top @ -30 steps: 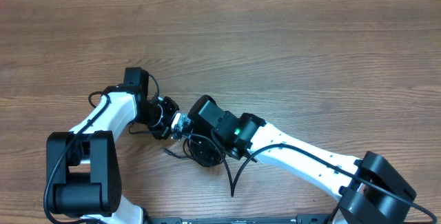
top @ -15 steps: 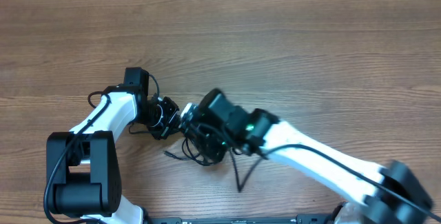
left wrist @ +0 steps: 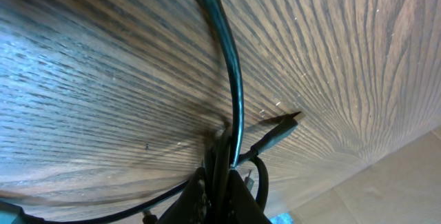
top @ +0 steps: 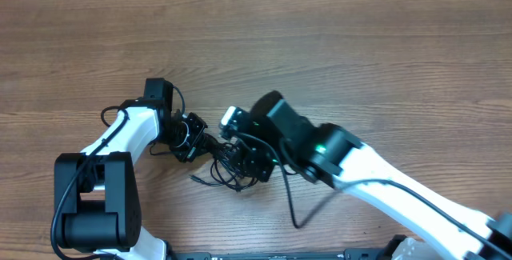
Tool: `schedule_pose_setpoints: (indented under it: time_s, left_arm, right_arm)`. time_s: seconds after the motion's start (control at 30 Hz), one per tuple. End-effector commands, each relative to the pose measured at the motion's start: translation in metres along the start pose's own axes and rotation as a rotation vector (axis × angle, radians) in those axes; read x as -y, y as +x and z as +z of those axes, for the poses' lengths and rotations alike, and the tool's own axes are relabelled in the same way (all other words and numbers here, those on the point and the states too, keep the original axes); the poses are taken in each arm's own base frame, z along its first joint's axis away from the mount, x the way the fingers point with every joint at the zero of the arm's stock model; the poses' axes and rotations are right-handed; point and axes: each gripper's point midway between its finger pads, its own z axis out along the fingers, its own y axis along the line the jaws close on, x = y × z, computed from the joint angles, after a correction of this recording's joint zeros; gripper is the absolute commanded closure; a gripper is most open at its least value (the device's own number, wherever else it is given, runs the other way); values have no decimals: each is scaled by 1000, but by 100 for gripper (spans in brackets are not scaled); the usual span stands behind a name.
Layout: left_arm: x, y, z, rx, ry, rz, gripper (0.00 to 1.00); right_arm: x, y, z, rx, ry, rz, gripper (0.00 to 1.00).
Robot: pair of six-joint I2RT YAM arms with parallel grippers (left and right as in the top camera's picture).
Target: Untangle cables
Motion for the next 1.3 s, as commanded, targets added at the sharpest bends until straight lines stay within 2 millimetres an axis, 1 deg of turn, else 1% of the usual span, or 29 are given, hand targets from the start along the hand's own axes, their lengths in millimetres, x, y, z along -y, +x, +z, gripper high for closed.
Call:
schedule_pose_setpoints:
  time_s: [0.0, 0.03, 0.13, 0.2, 0.27, 0.37, 0.43, 0.47, 0.53, 0.6, 0.63, 0.7, 0.77, 0.93, 1.03, 1.13, 1.27]
  left_arm:
    - [2, -1, 2, 5, -14, 38, 92]
    - [2, -1, 2, 5, -14, 39, 92]
    - [2, -1, 2, 6, -15, 39, 91]
    - [1, -1, 2, 9, -17, 38, 91]
    - [1, -2, 2, 12, -19, 38, 91]
    - [1, -2, 2, 11, -19, 38, 91]
    - [1, -2, 2, 11, -19, 38, 91]
    - [1, -2, 2, 11, -19, 38, 91]
    - [1, -2, 2, 12, -19, 38, 91]
    - [1, -2, 2, 11, -19, 38, 90]
    - [1, -2, 2, 11, -19, 38, 91]
    - [1, -2, 2, 11, -19, 37, 90]
    - [1, -2, 2, 11, -19, 38, 91]
    - [1, -2, 2, 10, -19, 37, 90]
    - [1, -2, 2, 11, -19, 37, 91]
    - [1, -2, 2, 10, -18, 33, 91]
    - [2, -1, 2, 8, -16, 26, 92]
  right_arm:
    - [11, 11, 23, -46, 18, 16, 96]
    - [14, 13, 29, -57, 28, 19, 96]
    - [22, 16, 37, -73, 58, 60, 96]
    - [30, 17, 38, -72, 107, 128, 96]
    - [35, 17, 37, -70, 137, 162, 96]
    - [43, 17, 36, -61, 186, 266, 96]
    - [42, 17, 36, -52, 180, 358, 96]
    - [31, 14, 38, -50, 117, 353, 96]
    - [13, 12, 39, -56, 17, 243, 96]
    - [3, 13, 41, -64, -23, 140, 90]
    - [3, 14, 43, -72, -6, 64, 84]
    - [6, 16, 45, -80, 24, 13, 81]
    - [9, 19, 49, -94, 37, -17, 75]
    - [11, 28, 62, -131, 27, -25, 75]
    - [7, 31, 67, -141, -3, -21, 75]
    - [3, 30, 68, -135, -24, -23, 75]
    - [-5, 25, 70, -115, -45, -84, 76]
